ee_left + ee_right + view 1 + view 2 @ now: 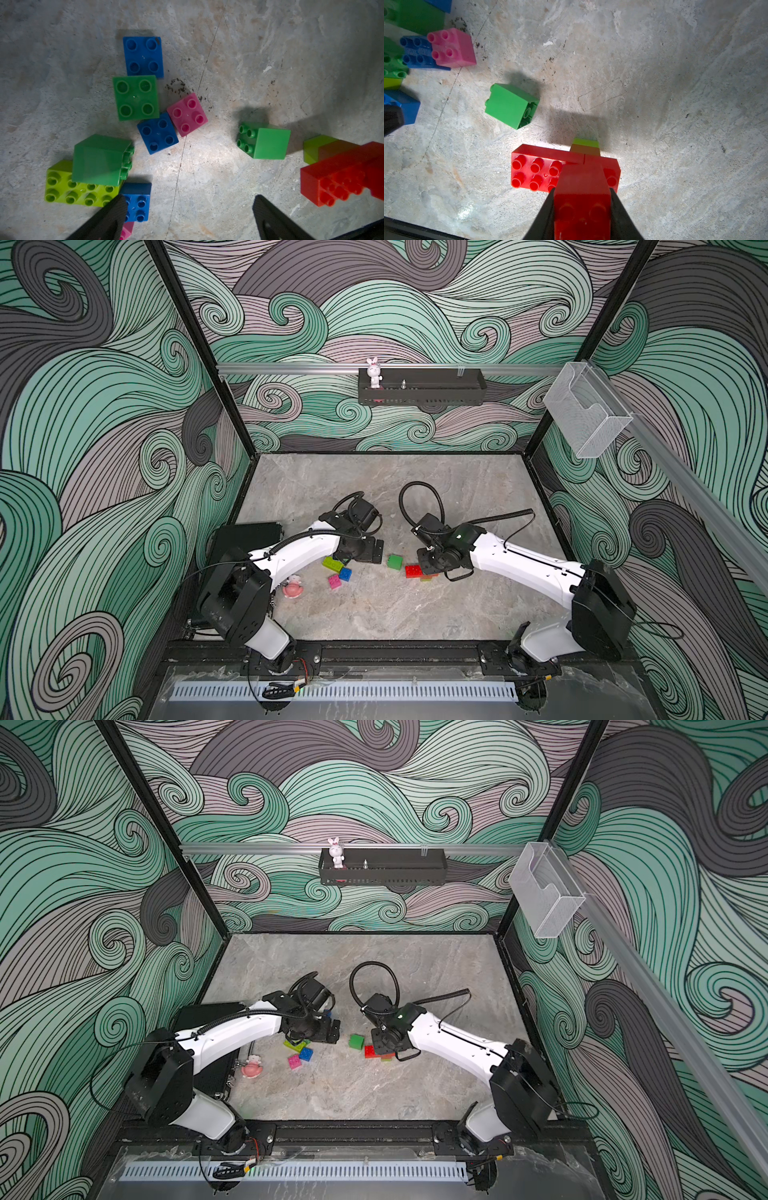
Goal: Assemble the number 4 with lego
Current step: Assemble the lego brick with the lego brick.
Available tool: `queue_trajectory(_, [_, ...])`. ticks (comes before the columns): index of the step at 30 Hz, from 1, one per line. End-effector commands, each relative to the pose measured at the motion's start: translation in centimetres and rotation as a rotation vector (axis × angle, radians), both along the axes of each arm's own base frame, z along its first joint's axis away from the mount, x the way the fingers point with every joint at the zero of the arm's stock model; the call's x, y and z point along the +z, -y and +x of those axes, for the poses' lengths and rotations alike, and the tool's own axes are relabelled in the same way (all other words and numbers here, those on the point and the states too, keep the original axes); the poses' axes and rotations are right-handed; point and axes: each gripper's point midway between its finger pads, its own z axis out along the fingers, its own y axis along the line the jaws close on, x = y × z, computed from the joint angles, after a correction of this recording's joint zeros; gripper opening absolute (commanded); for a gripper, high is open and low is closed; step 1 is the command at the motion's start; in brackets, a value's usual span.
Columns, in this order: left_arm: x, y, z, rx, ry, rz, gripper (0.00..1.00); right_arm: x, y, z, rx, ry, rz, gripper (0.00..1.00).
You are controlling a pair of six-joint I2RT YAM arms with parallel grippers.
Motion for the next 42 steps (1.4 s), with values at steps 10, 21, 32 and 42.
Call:
queue_trajectory(10, [0.1, -0.5, -0.1, 0.002, -0.016, 0.023, 0.99, -1.5, 1.3, -0.9, -0.061, -0.040, -0.109, 0.00])
queue_trajectory(21, [-0.1, -0.7, -0.2, 0.003, -0.023, 0.026, 0.98, -2.3, 2.8, -2.4, -0.110, -0.053, -0.178, 0.00])
queue_trajectory(32, [-0.4, -0.6, -0.3, -0.006, -0.034, 0.017, 0.98, -2.0, 3.3, -3.0, -0.143, -0.064, -0.184, 0.00])
queue_trajectory(42, [-0.2, -0.2, -0.5, -0.017, -0.035, -0.011, 0.98, -4.5, 4.4, -4.0, -0.138, -0.109, -0.235, 0.00])
